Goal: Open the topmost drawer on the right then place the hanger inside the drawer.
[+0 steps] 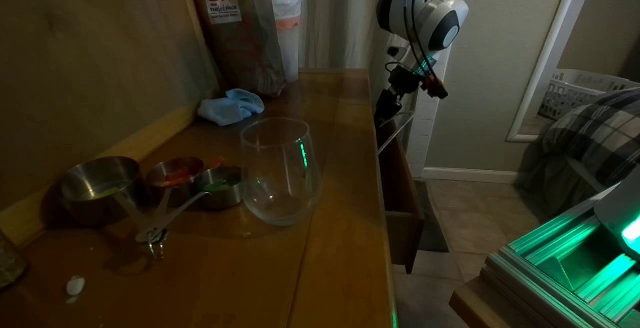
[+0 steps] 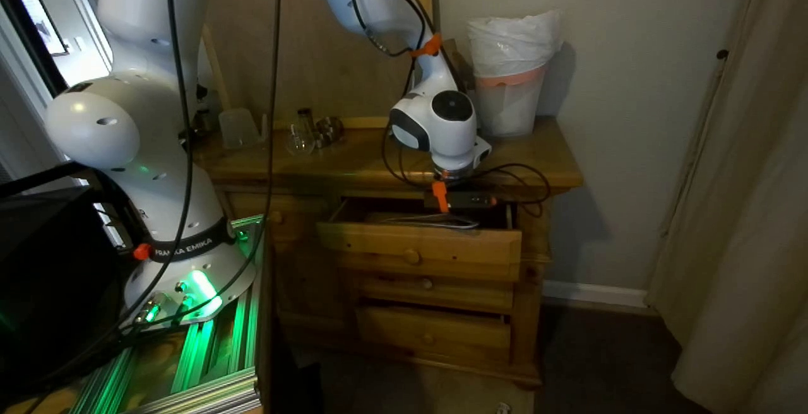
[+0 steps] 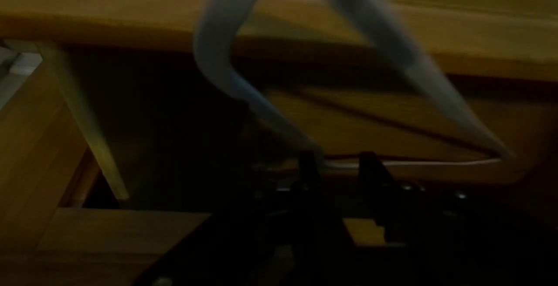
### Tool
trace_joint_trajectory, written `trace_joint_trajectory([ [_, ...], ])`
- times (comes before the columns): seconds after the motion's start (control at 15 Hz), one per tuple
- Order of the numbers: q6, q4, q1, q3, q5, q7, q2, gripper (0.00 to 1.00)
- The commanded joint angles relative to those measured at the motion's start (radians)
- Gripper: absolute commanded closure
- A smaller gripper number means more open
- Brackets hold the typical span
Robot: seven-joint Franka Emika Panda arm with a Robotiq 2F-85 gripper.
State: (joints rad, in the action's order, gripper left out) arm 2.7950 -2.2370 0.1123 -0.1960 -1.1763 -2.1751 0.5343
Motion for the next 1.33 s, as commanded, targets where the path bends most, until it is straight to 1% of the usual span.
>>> trace_joint_trajectory([
  [0.0, 0.003, 0.029, 0.019, -0.019, -0.036, -0.048, 0.029, 0.38],
  [0.13, -0.001, 0.026, 0.019, -0.016, -0.027, -0.049, 0.025, 0.25],
  [0.33, -0.013, 0.017, 0.022, -0.010, -0.012, -0.060, 0.006, 0.03],
  [0.4, -0.017, 0.014, 0.026, -0.011, -0.013, -0.068, -0.004, 0.01],
  [0.6, -0.043, -0.013, 0.027, 0.001, 0.022, -0.073, -0.043, 0.00],
  [0.93, -0.109, -0.102, 0.009, 0.057, 0.157, -0.036, -0.158, 0.00],
  [1.27, -0.158, -0.235, -0.016, 0.122, 0.326, 0.060, -0.343, 0.00],
])
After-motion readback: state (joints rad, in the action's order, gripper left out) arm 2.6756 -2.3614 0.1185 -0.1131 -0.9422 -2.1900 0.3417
